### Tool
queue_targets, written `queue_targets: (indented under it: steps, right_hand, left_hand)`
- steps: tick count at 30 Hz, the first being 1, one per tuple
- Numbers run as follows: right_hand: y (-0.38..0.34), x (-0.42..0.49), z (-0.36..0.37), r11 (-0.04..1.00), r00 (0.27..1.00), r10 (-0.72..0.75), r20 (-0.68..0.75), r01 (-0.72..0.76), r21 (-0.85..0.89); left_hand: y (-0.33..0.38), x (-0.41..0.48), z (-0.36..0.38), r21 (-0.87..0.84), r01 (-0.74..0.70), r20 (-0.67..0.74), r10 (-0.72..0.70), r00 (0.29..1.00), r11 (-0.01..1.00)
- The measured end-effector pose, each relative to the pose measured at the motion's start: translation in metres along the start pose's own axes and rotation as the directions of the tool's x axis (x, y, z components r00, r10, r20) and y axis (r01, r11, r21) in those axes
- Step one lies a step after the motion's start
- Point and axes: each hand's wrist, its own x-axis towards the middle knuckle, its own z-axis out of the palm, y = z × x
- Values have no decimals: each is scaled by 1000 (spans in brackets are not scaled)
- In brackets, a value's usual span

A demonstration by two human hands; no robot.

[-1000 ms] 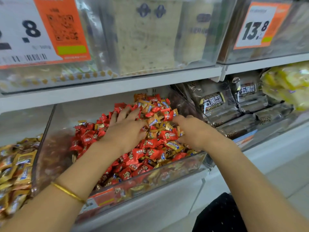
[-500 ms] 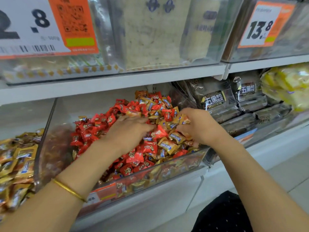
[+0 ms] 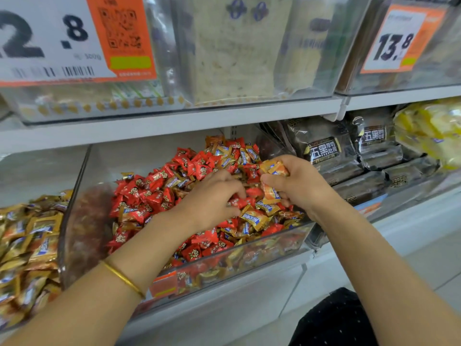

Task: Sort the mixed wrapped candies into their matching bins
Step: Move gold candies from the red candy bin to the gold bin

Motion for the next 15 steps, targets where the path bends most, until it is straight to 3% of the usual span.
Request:
queue_targets:
  steps: [4,8,10,12,15]
  right_hand:
    - [3,3,0,993,998,-58,-30,54,-105]
    - [0,3,0,980,998,61,20,-63,190]
    - [-4,4,2,927,985,164,49,-171,333]
    - [-7,5,3,853,960,266,85,-275,444]
    - [-12,4,5,767,927,331,175,-373,522]
  left_hand:
    - [-10,-6,-13,-8,129,84,-128,988,992]
    - [-24,-11,-33,-115,259,265,-222,938,959]
    - [-29,-7,-37,-238,245,184,-204,961,940]
    - [-36,-3,-35,-171,210,62,-202,977,963]
    - [-42,-1,-28,40,150,115,-154,981,988]
